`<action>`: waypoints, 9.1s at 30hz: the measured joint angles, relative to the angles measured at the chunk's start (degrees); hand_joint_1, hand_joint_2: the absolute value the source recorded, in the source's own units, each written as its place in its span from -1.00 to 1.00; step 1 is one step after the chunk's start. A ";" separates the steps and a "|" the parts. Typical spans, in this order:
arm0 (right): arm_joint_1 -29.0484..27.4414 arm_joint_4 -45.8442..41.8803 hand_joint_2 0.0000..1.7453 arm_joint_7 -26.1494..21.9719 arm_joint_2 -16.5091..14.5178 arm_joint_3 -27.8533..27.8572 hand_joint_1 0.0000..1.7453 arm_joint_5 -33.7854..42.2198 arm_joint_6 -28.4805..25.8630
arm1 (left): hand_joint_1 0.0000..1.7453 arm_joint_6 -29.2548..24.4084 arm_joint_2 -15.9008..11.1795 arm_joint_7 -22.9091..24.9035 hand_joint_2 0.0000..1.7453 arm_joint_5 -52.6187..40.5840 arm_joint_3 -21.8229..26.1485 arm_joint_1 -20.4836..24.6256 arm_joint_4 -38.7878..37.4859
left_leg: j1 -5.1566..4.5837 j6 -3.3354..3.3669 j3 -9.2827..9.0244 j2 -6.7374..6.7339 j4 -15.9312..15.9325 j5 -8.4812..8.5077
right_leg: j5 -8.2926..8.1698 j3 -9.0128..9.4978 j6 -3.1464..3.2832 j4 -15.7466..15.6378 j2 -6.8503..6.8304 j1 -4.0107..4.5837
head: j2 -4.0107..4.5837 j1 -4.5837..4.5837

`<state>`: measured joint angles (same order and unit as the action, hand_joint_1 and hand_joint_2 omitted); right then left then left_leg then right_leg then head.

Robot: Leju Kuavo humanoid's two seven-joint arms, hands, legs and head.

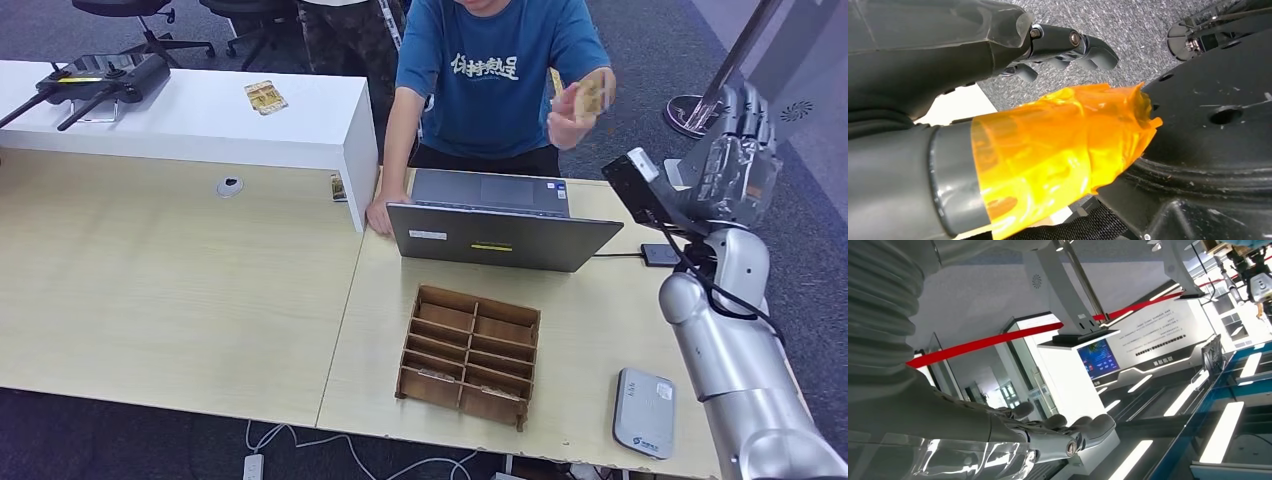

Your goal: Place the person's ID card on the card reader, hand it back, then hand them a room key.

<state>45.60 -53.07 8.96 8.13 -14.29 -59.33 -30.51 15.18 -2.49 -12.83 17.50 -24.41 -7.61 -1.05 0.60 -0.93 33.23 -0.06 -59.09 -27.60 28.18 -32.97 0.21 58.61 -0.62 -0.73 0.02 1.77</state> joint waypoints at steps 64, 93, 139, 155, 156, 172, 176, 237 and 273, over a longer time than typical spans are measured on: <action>-57.29 -49.52 1.00 -35.22 -16.75 6.81 -1.00 30.44 -9.36 | -1.00 -6.26 6.95 -1.30 -1.00 11.07 4.20 -1.59 -0.02 | -0.03 0.00 0.02 0.05 0.03 -0.11 | 0.08 -0.04 0.00 -0.05 -0.03 -0.03 | 0.00 0.01; -61.00 -46.54 1.00 -32.39 -18.28 3.79 -1.00 23.27 -9.37 | -1.00 -6.22 7.47 -1.60 -1.00 14.24 4.31 -1.79 -0.02 | -0.03 0.00 0.02 0.03 0.03 -0.11 | 0.09 -0.05 0.01 -0.04 -0.02 -0.02 | 0.00 0.00; -55.84 -41.63 1.00 -1.77 3.38 -21.45 -1.00 7.80 -4.90 | -1.00 -4.95 7.26 -1.03 -1.00 19.93 1.76 -2.04 -0.02 | -0.02 0.00 0.02 0.01 0.03 -0.11 | 0.08 -0.04 0.00 -0.05 -0.01 -0.02 | 0.00 0.00; -51.21 -36.98 1.00 -4.43 -2.02 -22.68 -1.00 4.56 -8.73 | -1.00 -4.80 6.77 -1.01 -1.00 19.79 0.07 -1.93 -0.02 | -0.01 -0.01 -0.01 -0.01 0.03 -0.10 | 0.07 -0.04 0.02 -0.03 0.02 -0.01 | 0.00 0.00; -50.93 -36.50 1.00 -4.62 -2.32 -22.66 -1.00 4.52 -8.78 | -1.00 -4.79 6.73 -0.98 -1.00 19.74 0.02 -1.92 -0.02 | -0.01 -0.01 -0.01 -0.02 0.03 -0.10 | 0.07 -0.04 0.02 -0.03 0.03 -0.01 | 0.00 0.00; -48.62 -30.97 1.00 -3.22 -5.11 -22.75 -1.00 -0.34 -6.57 | -1.00 -4.31 6.23 -0.60 -1.00 19.68 -1.09 -1.72 -0.02 | -0.02 0.00 0.00 -0.01 0.03 -0.10 | 0.08 -0.05 0.02 -0.04 0.02 -0.01 | 0.00 0.00; -48.56 -30.94 1.00 -2.72 -5.11 -22.79 -1.00 -1.16 -6.33 | -1.00 -4.27 6.16 -0.58 -1.00 19.68 -1.27 -1.70 -0.02 | -0.02 0.00 0.00 -0.01 0.03 -0.10 | 0.08 -0.05 0.02 -0.04 0.02 -0.02 | 0.00 0.00; -47.03 -27.50 1.00 13.31 -2.59 -23.17 -1.00 -26.13 4.42 | -1.00 -4.27 6.07 0.26 -1.00 20.86 -1.67 -1.51 -0.02 | -0.02 -0.01 -0.01 -0.01 0.03 -0.10 | 0.07 -0.04 0.02 -0.04 0.02 -0.01 | 0.00 0.00; -46.07 -27.43 1.00 14.10 -1.99 -22.94 -1.00 -20.65 9.72 | -1.00 -4.23 6.09 0.42 -1.00 21.42 -1.68 -1.50 -0.02 | -0.02 -0.01 -0.01 -0.01 0.03 -0.10 | 0.07 -0.04 0.02 -0.04 0.02 -0.01 | 0.00 0.00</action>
<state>-0.47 -80.50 23.05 6.14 -37.24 -79.98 -20.79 10.95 3.61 -12.41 38.92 -26.10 -9.12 -1.07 0.59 -0.93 33.22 -0.07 -59.05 -27.70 28.25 -33.01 0.23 58.58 -0.60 -0.75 0.02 1.77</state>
